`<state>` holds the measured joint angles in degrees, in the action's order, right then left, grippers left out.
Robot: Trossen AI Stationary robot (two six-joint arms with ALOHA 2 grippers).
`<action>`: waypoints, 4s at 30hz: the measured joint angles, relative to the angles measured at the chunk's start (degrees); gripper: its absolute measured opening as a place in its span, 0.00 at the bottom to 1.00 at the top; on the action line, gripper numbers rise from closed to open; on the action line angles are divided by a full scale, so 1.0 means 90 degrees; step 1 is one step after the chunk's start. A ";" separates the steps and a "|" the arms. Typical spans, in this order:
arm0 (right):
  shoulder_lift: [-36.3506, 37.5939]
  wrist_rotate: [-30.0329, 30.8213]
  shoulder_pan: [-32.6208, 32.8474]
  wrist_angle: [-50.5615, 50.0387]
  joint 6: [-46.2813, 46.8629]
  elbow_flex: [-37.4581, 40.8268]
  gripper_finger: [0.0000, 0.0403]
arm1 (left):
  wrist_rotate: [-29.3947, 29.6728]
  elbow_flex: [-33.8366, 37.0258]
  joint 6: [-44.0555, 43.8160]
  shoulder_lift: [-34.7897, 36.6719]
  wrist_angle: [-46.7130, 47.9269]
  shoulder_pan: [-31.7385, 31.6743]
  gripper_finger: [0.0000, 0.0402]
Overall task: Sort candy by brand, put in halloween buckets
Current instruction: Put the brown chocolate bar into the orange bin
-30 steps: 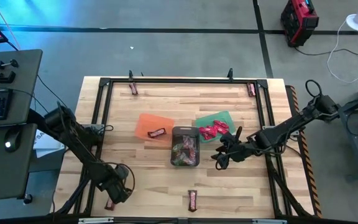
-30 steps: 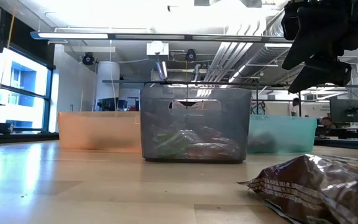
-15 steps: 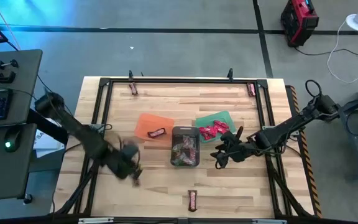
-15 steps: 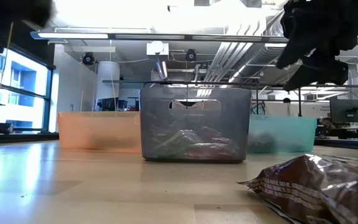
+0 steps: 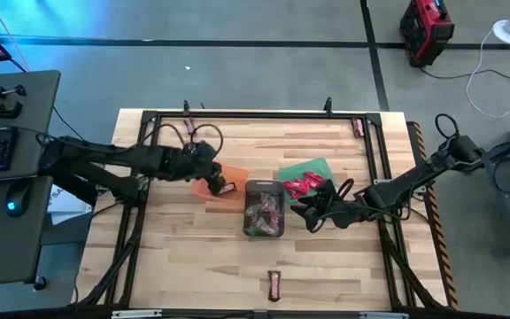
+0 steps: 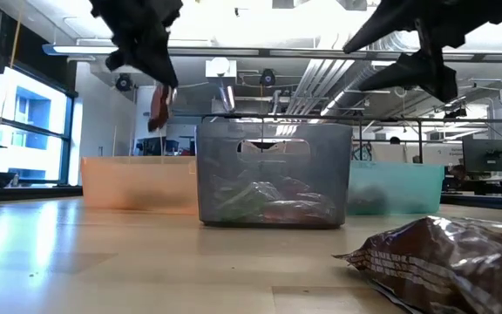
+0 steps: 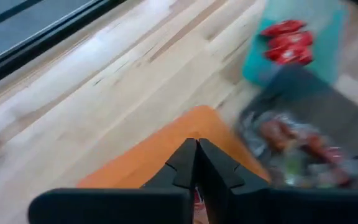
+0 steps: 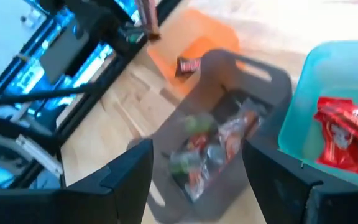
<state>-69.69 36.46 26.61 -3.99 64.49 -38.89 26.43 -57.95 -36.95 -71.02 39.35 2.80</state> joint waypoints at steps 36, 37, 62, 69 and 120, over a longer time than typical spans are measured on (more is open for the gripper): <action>0.0000 -0.3439 -0.3863 0.1380 -0.0833 0.0000 0.59 | -0.1676 0.1006 -0.0413 -0.1113 -0.0977 -0.5669 0.55; 0.0000 -0.3762 -0.4108 0.1380 -0.1015 0.0000 0.59 | -0.1838 0.0958 -0.0528 -0.1309 -0.1039 -0.5793 0.55; 0.0000 -0.4760 -0.5586 0.1375 -0.1891 -0.0002 0.59 | -0.2303 0.0329 -0.0888 -0.3242 -0.1183 -0.6571 0.50; 0.0000 -0.4720 -0.5583 0.1375 -0.1892 -0.0002 0.59 | -0.2451 0.0335 -0.0499 -0.3244 -0.1289 -0.6578 0.16; -0.1025 -0.1869 -0.7348 -0.4582 -0.3866 -0.2899 0.52 | -0.2933 0.0243 0.0966 0.0295 -0.0678 -0.2637 0.57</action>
<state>-78.92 19.64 -39.52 -45.23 29.70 -64.98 0.03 -55.77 -28.25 -68.37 33.24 -20.93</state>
